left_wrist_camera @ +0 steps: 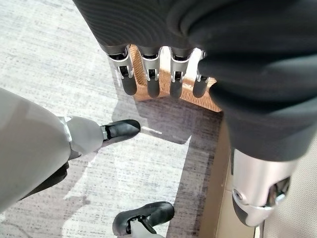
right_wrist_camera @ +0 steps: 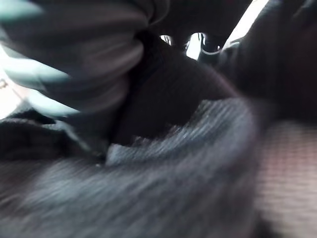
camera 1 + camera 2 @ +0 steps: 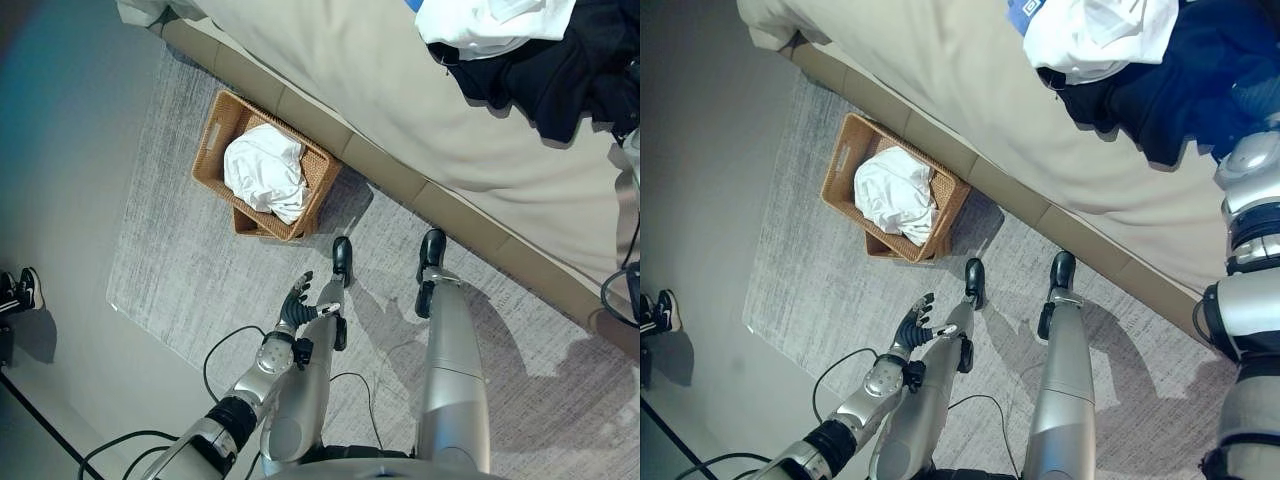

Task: Pick up clothes into the bucket

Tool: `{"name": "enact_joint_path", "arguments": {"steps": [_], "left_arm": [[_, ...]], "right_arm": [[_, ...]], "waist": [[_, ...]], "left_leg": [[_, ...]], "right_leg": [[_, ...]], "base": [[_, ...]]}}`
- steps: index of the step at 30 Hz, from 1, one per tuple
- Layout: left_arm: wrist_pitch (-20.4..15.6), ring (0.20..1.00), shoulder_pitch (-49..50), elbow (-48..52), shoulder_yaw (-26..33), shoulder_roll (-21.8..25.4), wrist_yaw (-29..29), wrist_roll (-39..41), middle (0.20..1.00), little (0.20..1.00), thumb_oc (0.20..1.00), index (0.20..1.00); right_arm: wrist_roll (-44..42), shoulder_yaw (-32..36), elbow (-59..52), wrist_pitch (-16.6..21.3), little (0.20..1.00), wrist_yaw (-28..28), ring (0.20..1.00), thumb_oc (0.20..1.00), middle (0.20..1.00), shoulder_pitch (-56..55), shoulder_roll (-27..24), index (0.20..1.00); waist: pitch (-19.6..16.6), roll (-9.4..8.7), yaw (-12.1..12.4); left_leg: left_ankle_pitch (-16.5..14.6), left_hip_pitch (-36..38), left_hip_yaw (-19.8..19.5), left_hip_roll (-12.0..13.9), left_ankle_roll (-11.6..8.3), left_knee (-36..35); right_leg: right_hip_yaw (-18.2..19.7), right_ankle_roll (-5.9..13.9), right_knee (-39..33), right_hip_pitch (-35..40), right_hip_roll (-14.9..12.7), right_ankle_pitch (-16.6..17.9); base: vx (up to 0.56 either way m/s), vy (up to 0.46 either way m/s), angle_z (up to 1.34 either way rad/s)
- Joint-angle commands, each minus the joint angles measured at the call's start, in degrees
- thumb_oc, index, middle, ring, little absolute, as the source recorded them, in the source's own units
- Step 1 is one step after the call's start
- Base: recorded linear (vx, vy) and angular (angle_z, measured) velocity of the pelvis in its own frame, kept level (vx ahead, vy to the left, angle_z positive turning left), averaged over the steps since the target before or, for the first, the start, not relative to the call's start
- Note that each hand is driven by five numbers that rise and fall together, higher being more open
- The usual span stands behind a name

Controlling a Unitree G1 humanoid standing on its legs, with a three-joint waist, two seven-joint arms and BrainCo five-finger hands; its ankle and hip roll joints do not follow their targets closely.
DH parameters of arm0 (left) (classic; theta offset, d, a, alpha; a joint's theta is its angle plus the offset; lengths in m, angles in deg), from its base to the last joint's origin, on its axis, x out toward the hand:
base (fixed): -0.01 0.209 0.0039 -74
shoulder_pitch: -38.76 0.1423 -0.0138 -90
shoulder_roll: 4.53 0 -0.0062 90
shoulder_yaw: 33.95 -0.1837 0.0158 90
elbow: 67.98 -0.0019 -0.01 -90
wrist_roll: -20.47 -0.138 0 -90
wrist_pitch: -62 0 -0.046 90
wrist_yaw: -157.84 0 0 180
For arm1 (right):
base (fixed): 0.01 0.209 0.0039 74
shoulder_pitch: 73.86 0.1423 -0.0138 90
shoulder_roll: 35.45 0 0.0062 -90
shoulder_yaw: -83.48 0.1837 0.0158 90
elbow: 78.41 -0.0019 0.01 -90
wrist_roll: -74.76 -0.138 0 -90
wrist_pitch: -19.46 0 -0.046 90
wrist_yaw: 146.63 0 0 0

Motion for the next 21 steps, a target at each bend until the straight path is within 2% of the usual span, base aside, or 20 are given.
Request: {"name": "enact_joint_path", "arguments": {"steps": [1,3,4,9,10,11,12,14,16,20,21], "left_arm": [[-1.5,1.0,-1.7,-2.3,-0.1,-0.4,-1.1,-1.2,1.0,1.0,1.0,1.0],[-1.6,1.0,-1.5,-2.3,0.2,-0.3,-1.2,-1.4,1.0,1.0,1.0,1.0],[-1.7,1.0,-1.3,-2.4,0.9,0.2,-1.3,-1.9,1.0,1.0,1.0,1.0],[-1.6,1.0,-1.2,-3.8,2.9,1.0,-1.7,-3.0,1.0,1.0,1.0,1.0],[-1.6,1.0,-0.7,-3.6,3.6,1.8,-1.7,-4.0,1.0,1.0,1.0,1.0],[-1.6,1.0,-0.7,-3.6,3.6,1.8,-1.7,-4.0,1.0,1.0,1.0,1.0],[-1.5,1.0,-0.6,-3.5,4.8,2.7,-1.6,-5.3,1.0,1.0,1.0,1.0],[-1.4,1.0,-0.3,-3.0,5.3,3.3,-1.6,-5.9,1.0,1.0,1.0,1.0],[-1.4,1.0,0.0,-1.1,6.5,5.5,-1.1,-8.3,1.0,1.0,1.0,1.0],[-2.3,1.0,1.1,5.6,7.8,9.1,0.0,-10.4,1.0,1.0,1.0,1.0],[-2.2,1.0,1.2,5.8,7.7,9.3,0.0,-10.4,1.0,1.0,1.0,1.0]], "right_arm": [[-4.7,-1.8,-11.0,6.5,0.2,-0.5,0.2,0.2,0.2,-2.1,-0.1,0.2],[-5.0,-1.1,-14.8,7.1,0.2,-1.0,0.2,0.2,0.2,-2.9,-0.1,0.2],[-5.1,0.2,-21.2,8.1,0.2,-1.9,0.2,0.2,0.2,-4.2,-1.1,0.2],[-4.5,5.2,-31.0,9.3,0.2,-4.1,0.2,0.2,0.2,-8.0,-3.2,0.2],[-4.6,7.9,-33.3,9.8,0.2,-5.0,0.2,0.2,0.2,-9.6,-3.8,0.2],[-4.6,7.9,-33.4,9.8,0.2,-5.0,0.2,0.2,0.2,-9.7,-3.9,0.2],[-4.1,10.7,-37.0,10.1,0.2,-5.9,0.2,0.2,0.2,-11.4,-4.8,0.2],[-3.7,12.4,-38.7,10.2,0.2,-6.3,0.2,0.2,0.2,-12.6,-5.4,0.2],[-2.9,16.9,-42.0,10.6,0.2,-7.3,0.2,0.2,0.2,-15.8,-6.3,0.2],[-1.7,22.3,-45.3,10.8,0.2,-8.6,0.2,0.2,0.2,-20.3,-6.6,0.2],[-1.7,22.6,-45.5,10.8,0.2,-8.6,0.2,0.2,0.2,-20.7,-6.5,0.2]], "waist": [[1.1,0.52,-1.6],[1.1,0.09,-1.9],[1.1,-0.95,-2.5],[1.1,-2.83,-3.7],[1.1,-3.71,-4.1],[1.1,-3.71,-4.0],[1.1,-4.82,-4.5],[1.1,-5.29,-4.6],[1.1,-7.0,-5.0],[-2.5,-8.88,-5.0],[-2.6,-8.9,-4.9]], "left_leg": [[0.5,-0.2,-0.9,1.3,-1.62,1.9],[0.5,0.2,-1.0,1.4,-1.7,1.9],[0.4,1.2,-1.0,1.6,-1.92,1.9],[0.2,5.1,-1.4,1.9,-2.32,1.5],[-0.1,7.5,-1.4,2.1,-2.38,1.3],[-0.1,7.5,-1.4,2.1,-2.39,1.3],[-0.6,10.3,-1.4,2.2,-2.28,1.3],[-0.7,11.4,-1.4,2.3,-2.25,1.4],[-2.1,16.2,-1.4,2.4,-1.99,1.9],[-4.7,20.7,-1.1,2.4,-1.42,2.7],[-4.3,20.6,-1.2,2.5,-1.39,2.6]], "right_leg": [[0.8,4.89,-4.9,6.8,0.7,2.1],[0.7,4.85,-5.3,7.6,0.9,2.2],[0.4,4.77,-6.4,9.3,1.1,2.3],[-0.7,4.83,-8.7,14.5,1.3,2.9],[-1.3,5.01,-10.4,17.8,1.5,3.4],[-1.3,5.01,-10.4,17.8,1.5,3.4],[-1.6,5.11,-12.1,21.3,1.9,4.1],[-1.7,5.21,-13.5,23.3,2.2,4.8],[-2.1,5.58,-16.8,30.2,2.6,5.9],[-2.2,6.15,-20.0,36.8,2.9,6.2],[-2.2,6.15,-20.5,36.9,3.0,6.7]], "base": [[-0.04,-0.008,-0.04],[-0.04,-0.005,-0.08],[-0.04,-0.009,-0.07],[-0.02,0.007,0.01],[-0.03,0.024,0.09],[-0.01,0.045,0.08],[0.0,0.03,0.04],[0.02,0.055,0.01],[0.07,0.067,-0.06],[0.1,0.051,-0.1],[0.08,0.044,-0.1]]}}
